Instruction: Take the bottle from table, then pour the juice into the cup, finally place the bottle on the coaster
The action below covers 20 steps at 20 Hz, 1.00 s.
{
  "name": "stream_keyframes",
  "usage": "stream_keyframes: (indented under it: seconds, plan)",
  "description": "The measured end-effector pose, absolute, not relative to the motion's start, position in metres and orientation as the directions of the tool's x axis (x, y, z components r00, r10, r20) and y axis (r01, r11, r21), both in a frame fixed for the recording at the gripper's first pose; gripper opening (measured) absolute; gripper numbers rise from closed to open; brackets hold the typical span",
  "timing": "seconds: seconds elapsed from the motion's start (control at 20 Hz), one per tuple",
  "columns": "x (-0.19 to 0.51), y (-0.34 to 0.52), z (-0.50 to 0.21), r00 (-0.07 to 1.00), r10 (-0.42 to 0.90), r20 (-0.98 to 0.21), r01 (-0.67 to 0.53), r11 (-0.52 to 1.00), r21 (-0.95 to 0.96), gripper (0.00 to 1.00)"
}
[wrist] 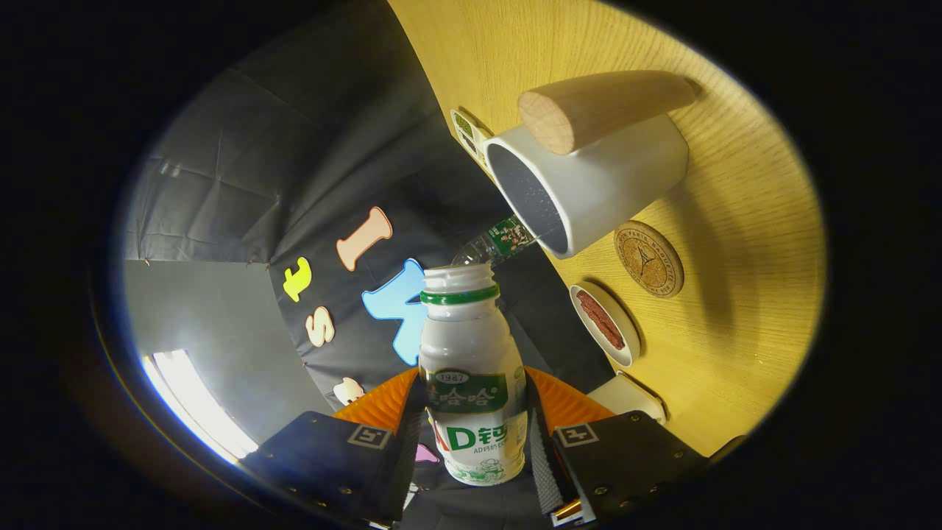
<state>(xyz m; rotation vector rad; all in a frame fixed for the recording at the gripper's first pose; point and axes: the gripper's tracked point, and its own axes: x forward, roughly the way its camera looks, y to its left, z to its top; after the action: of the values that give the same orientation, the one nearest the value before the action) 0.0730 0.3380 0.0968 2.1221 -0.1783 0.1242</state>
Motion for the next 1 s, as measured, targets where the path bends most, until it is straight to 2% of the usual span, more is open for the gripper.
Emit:
stream_keyframes:
  seconds: [1.0]
  plan:
    - [0.069, 0.326, 0.100, 0.983, -0.121, 0.140, -0.185, -0.640, 0.746, 0.66]
